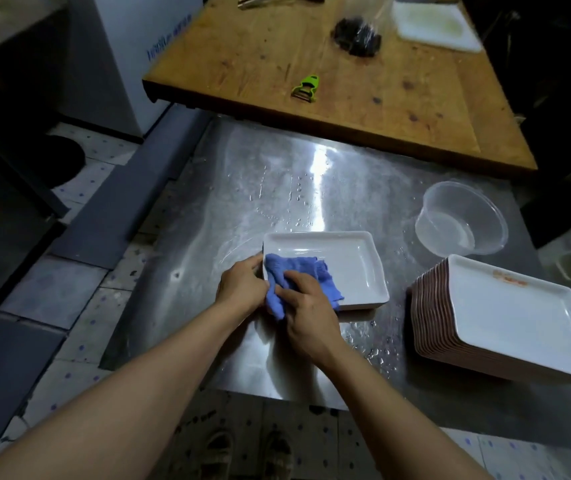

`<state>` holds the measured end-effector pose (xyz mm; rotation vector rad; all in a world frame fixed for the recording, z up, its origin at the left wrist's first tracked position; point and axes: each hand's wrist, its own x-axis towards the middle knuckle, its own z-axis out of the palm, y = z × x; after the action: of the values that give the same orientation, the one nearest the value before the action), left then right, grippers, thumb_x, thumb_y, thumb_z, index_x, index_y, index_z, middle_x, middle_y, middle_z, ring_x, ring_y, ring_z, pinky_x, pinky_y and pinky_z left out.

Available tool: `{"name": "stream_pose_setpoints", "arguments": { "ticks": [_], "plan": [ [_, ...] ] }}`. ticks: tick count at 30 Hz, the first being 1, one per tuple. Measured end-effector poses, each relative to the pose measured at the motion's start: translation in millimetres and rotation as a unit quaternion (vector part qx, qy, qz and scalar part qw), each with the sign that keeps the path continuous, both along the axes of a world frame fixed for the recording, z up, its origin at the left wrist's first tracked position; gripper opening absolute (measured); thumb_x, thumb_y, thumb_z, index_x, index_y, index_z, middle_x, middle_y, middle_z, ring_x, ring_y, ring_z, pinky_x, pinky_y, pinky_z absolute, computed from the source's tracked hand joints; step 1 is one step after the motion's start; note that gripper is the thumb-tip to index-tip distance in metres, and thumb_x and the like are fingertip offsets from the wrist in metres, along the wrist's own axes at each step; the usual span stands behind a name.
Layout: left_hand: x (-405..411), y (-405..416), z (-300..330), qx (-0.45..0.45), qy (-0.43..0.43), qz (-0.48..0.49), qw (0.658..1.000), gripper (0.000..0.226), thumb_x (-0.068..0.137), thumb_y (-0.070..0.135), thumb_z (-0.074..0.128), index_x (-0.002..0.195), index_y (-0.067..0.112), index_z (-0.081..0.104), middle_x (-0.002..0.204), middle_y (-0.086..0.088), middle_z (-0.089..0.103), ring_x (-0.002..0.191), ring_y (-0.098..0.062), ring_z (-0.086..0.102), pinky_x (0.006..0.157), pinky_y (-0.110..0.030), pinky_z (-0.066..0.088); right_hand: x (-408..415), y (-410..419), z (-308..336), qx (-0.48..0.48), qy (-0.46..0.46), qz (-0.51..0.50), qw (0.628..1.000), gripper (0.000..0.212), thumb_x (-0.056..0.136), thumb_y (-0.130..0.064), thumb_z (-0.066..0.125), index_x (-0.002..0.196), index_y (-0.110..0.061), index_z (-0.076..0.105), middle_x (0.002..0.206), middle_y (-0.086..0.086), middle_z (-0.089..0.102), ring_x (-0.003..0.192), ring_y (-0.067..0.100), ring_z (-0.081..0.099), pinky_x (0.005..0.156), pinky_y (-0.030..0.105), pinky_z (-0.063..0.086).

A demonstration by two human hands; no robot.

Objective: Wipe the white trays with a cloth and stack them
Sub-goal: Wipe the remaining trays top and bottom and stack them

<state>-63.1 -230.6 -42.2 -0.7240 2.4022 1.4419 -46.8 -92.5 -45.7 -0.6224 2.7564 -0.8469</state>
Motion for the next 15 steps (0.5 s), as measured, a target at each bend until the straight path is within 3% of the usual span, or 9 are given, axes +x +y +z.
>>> {"name": "stream_pose_setpoints", "arguments": {
  "ticks": [2, 7, 12, 15],
  "plan": [
    [-1.3, -0.6, 0.1, -0.005, -0.003, -0.004, 1.000, 0.062, 0.071, 0.006, 0.052, 0.125, 0.036, 0.057, 0.095, -0.007, 0.070, 0.084, -0.028, 0.067, 0.069, -0.030, 0.055, -1.8, 1.8, 3.6, 0.001, 0.000, 0.024, 1.000, 0.038, 0.084, -0.010, 0.050, 0.118, -0.009, 0.066, 0.135, 0.011, 0.049, 0.122, 0.027, 0.046, 0.098, 0.036, 0.038],
    [-1.8, 0.5, 2.0, -0.027, 0.012, -0.013, 0.999, 0.039, 0.073, 0.014, 0.060, 0.107, 0.032, 0.066, 0.085, 0.000, 0.069, 0.079, -0.024, 0.064, 0.068, -0.029, 0.053, -27.0, -2.4, 9.7, 0.048, -0.002, 0.060, 0.997, 0.052, 0.076, -0.016, 0.044, 0.126, -0.008, 0.059, 0.134, 0.015, 0.048, 0.120, 0.031, 0.046, 0.100, 0.042, 0.035],
    [-3.5, 3.2, 4.4, -0.091, 0.013, -0.033, 0.995, 0.035, 0.077, 0.019, 0.058, 0.109, 0.031, 0.064, 0.096, -0.003, 0.069, 0.088, -0.028, 0.063, 0.072, -0.030, 0.052, -56.4, -20.5, 1.5, 0.106, 0.051, 0.014, 0.993, 0.041, 0.090, -0.021, 0.050, 0.130, -0.015, 0.053, 0.139, 0.010, 0.040, 0.125, 0.027, 0.037, 0.099, 0.037, 0.032],
    [-5.1, 8.9, 9.2, -0.129, 0.013, -0.029, 0.991, 0.035, 0.074, 0.020, 0.061, 0.108, 0.030, 0.064, 0.098, -0.005, 0.069, 0.092, -0.029, 0.063, 0.068, -0.025, 0.043, -59.7, -24.5, -3.9, 0.121, 0.075, -0.005, 0.990, 0.037, 0.090, -0.022, 0.050, 0.126, -0.016, 0.055, 0.137, 0.007, 0.042, 0.124, 0.023, 0.038, 0.094, 0.035, 0.035]
  ]
}}
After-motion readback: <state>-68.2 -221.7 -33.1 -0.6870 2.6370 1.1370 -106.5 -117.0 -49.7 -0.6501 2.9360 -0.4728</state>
